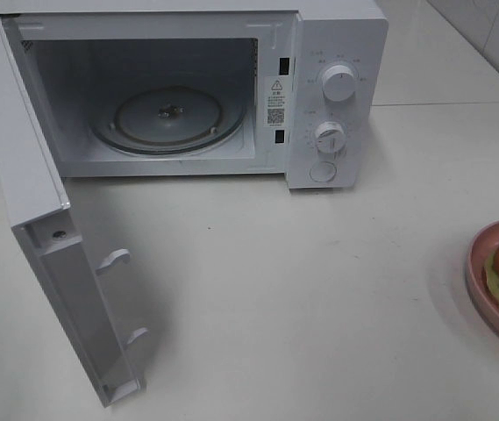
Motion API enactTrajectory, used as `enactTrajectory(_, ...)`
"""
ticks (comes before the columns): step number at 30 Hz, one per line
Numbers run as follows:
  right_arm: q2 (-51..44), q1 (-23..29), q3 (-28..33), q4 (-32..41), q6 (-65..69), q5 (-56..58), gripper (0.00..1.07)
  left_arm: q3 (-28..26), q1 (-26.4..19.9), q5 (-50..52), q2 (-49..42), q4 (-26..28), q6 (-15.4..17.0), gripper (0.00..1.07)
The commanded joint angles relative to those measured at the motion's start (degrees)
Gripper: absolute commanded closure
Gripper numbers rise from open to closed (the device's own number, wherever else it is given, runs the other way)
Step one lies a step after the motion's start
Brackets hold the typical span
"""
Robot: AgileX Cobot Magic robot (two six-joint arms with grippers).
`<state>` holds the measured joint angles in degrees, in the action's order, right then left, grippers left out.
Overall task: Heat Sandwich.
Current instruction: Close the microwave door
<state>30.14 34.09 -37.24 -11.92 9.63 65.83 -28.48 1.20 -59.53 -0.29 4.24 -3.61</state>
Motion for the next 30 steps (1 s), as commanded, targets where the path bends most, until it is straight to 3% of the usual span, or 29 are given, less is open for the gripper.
enactTrajectory(1,-2.29,-2.69,0.0,0.57,-0.92,1.03,0.3,0.17,-0.11,0.0,-1.15,0.17,-0.17,0.03)
enactTrajectory(4,-5.96,-8.59,0.0,2.52,-3.27,0.86,0.3,0.17,-0.11,0.0,-1.15,0.17,-0.17,0.03)
enactTrajectory(17,-18.11,-22.4,0.0,5.33,-3.38,0.86,0.31,0.17,-0.11,0.0,-1.15,0.17,-0.17,0.03)
enactTrajectory(26,-24.75,-27.96,1.72,5.33,-3.44,2.06,0.31,0.17,-0.11,0.0,-1.15,0.17,-0.17,0.03)
enactTrajectory(30,-28.36,-29.68,5.9,5.44,-3.44,2.46,0.31,0.17,-0.11,0.0,-1.15,0.17,-0.17,0.03)
